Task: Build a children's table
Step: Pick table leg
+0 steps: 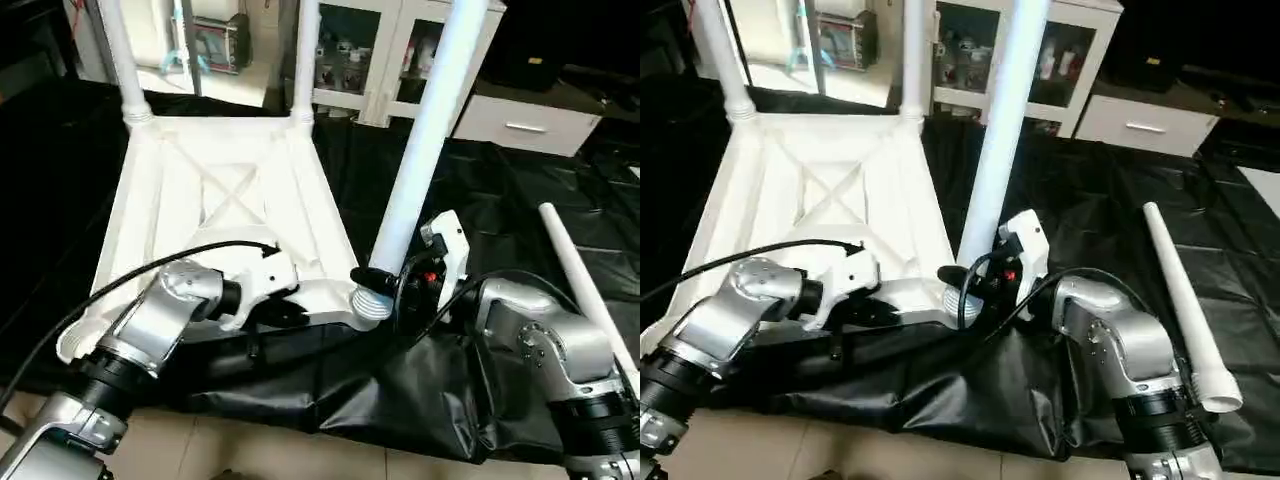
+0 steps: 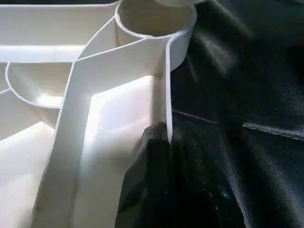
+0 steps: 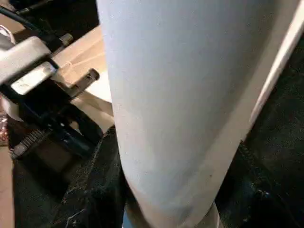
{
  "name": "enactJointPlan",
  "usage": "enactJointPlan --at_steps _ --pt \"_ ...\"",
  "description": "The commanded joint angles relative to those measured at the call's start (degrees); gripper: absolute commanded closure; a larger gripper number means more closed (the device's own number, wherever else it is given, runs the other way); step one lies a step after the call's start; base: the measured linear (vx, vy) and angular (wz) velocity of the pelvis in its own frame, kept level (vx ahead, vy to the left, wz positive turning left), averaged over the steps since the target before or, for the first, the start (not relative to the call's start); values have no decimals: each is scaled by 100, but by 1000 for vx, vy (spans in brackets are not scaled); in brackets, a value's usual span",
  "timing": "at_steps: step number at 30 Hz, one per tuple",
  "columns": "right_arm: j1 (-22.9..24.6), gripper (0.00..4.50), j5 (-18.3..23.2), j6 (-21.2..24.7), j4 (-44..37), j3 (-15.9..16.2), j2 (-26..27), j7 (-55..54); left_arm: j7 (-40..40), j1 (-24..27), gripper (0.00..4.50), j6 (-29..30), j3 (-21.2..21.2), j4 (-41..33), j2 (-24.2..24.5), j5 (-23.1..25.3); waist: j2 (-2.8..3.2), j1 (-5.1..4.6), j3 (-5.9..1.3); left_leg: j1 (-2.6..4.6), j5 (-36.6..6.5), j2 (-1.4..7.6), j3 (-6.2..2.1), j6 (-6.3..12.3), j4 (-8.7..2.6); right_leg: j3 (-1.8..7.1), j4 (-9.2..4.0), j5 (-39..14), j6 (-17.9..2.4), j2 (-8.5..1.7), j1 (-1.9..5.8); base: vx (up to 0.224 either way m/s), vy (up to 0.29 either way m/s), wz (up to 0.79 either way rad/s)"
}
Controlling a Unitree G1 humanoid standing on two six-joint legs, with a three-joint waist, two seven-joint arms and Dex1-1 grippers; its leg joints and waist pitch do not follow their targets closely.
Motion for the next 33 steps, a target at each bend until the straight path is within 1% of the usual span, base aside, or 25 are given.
enactJointPlan --at_steps 1,4,6,9,10,14,15,20,23,26,27,29,31,32,33 --pt "-24 257 6 -77 5 -46 -56 74 -125 149 448 22 -276 -8 -17 122 27 -27 -303 58 -279 398 -121 -1 -504 295 -354 -360 -1243 -540 210 0 0 0" --pt "8 257 27 -175 159 -57 -8 157 -200 211 448 -17 -286 -107 52 109 28 -31 -299 59 -307 404 -120 2 -504 294 -356 -335 -1280 -542 205 0 0 0" --pt "6 257 -30 -303 323 -20 13 217 -274 249 448 -32 -314 -206 95 87 40 -33 -296 63 -401 406 -121 -33 -510 293 -368 -457 -1294 -545 202 0 0 0" --pt "-15 257 -58 -354 465 20 4 323 -303 254 448 -64 -368 -278 105 117 34 -36 -290 70 -444 406 -117 -49 -514 291 -376 -495 -1301 -532 193 0 0 0" --pt "-11 257 -72 -371 481 28 -8 345 -319 249 448 -88 -388 -286 97 120 23 -36 -290 68 -436 408 -119 -43 -515 289 -370 -478 -1298 -531 196 0 0 0" --pt "46 257 -145 -490 571 30 -73 438 -351 207 448 -105 -469 -375 20 120 15 -33 -290 76 -369 412 -112 -44 -514 291 -366 -398 -1303 -534 192 0 0 0" --pt "55 257 -145 -505 589 33 -76 455 -333 198 448 -98 -480 -375 12 141 39 -27 -291 79 -372 414 -115 -54 -513 290 -362 -385 -1312 -537 187 0 0 0" --pt "129 257 -235 -565 567 182 -120 560 -346 129 448 -128 -489 -304 -39 156 2 -29 -287 70 -419 414 -117 -27 -517 293 -371 -371 -1324 -538 203 0 0 0" --pt "118 257 -292 -624 642 208 -115 589 -376 115 448 -133 -484 -330 -25 143 11 -23 -284 74 -481 416 -121 -59 -524 292 -382 -499 -1297 -541 195 0 0 0" --pt "85 257 -388 -713 743 274 -108 640 -392 150 448 -131 -477 -375 -3 164 6 -30 -288 77 -477 417 -123 -79 -522 290 -373 -415 -1306 -533 190 0 0 0" --pt "79 257 -450 -787 790 322 -100 663 -388 171 448 -135 -481 -390 4 168 -42 -29 -288 72 -471 419 -120 -67 -523 285 -375 -420 -1305 -536 194 0 0 0" --pt "51 257 -507 -876 876 365 -39 631 -390 196 448 -116 -487 -420 11 175 -24 -23 -283 71 -460 419 -122 -49 -522 288 -371 -439 -1308 -544 187 0 0 0" --pt "15 257 -548 -965 941 385 13 593 -395 206 448 -102 -488 -433 15 182 -25 -30 -281 71 -489 420 -124 -67 -527 287 -377 -487 -1306 -544 183 0 0 0" --pt "-5 257 -583 -1032 982 393 45 559 -397 217 448 -99 -486 -441 20 185 -45 -26 -276 72 -544 421 -126 -80 -533 289 -383 -569 -1293 -549 185 0 0 0" --pt "-31 257 -594 -1060 1029 387 75 538 -397 225 448 -93 -485 -450 24 187 -45 -24 -278 72 -541 421 -126 -84 -535 288 -386 -582 -1282 -548 186 0 0 0"
